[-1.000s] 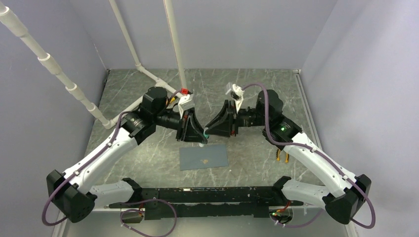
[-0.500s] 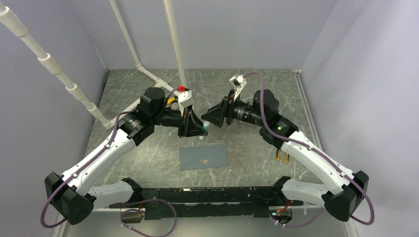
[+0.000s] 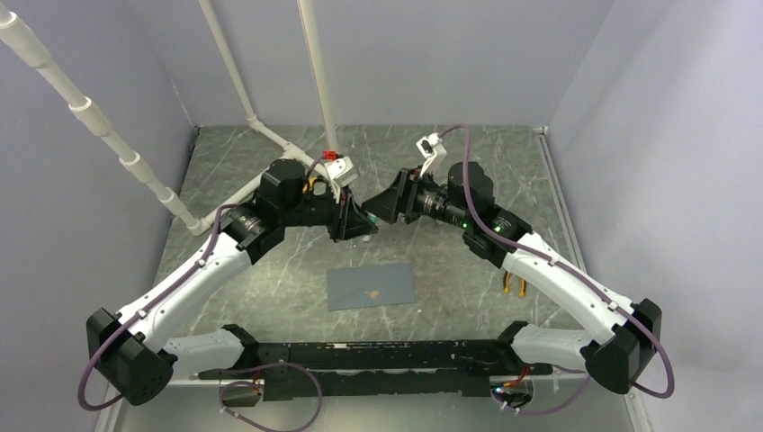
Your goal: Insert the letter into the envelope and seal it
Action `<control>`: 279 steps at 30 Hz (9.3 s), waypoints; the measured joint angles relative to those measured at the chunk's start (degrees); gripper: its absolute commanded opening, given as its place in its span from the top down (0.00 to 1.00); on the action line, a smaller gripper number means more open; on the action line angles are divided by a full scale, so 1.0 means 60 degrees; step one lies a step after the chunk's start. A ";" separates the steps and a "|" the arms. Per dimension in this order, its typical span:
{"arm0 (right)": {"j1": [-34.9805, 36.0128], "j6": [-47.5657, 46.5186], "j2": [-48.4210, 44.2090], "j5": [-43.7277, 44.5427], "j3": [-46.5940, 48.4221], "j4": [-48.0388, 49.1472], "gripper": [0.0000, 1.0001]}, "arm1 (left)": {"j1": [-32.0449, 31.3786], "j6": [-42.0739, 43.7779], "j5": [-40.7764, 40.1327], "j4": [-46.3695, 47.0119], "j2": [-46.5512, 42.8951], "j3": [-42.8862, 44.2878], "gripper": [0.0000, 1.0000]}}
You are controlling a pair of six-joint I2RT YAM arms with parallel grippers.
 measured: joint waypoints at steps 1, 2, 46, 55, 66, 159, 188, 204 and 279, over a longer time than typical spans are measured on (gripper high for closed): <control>0.0015 0.0007 -0.0018 -0.0015 0.0000 -0.0004 0.42 | 0.0000 -0.0029 -0.0084 0.0018 0.0040 0.0000 0.97; 0.0022 0.0011 -0.0029 -0.0029 0.0000 -0.0004 0.47 | 0.0004 -0.0073 -0.0160 0.0022 0.0073 0.0000 0.97; 0.1854 -0.2776 -0.1308 0.2900 -0.1359 0.0288 0.29 | 0.0004 -0.3880 -0.2146 0.3034 -0.0368 -0.0437 0.98; 0.2211 -0.3322 -0.0375 0.4612 -0.0506 0.0310 0.34 | 0.0007 -0.4656 -0.2470 0.2932 -0.0291 -0.0433 0.98; 0.2328 -0.3894 -0.0124 0.4452 -0.0197 0.0634 0.98 | 0.0080 -0.4830 -0.2626 0.2914 -0.0361 -0.0437 0.85; -0.3293 -0.2776 0.7049 0.5439 0.1912 -0.3963 0.65 | 0.1020 -0.3974 -0.5778 -0.2688 -0.0488 -0.0153 0.98; -0.3526 -0.2189 0.0769 -0.1606 -0.0718 -0.0357 1.00 | 0.1115 -0.4874 -0.2022 -0.0313 -0.0036 -0.0095 0.98; -0.2761 -0.1814 -0.0718 -0.5195 -0.1825 0.1621 1.00 | 0.1279 -0.6597 0.1016 0.2353 0.1129 -0.0091 0.97; -0.2255 0.3238 -0.0357 -0.4408 -0.1129 0.4980 1.00 | 0.1515 -0.8018 0.1290 0.6706 -0.0146 -0.0940 0.97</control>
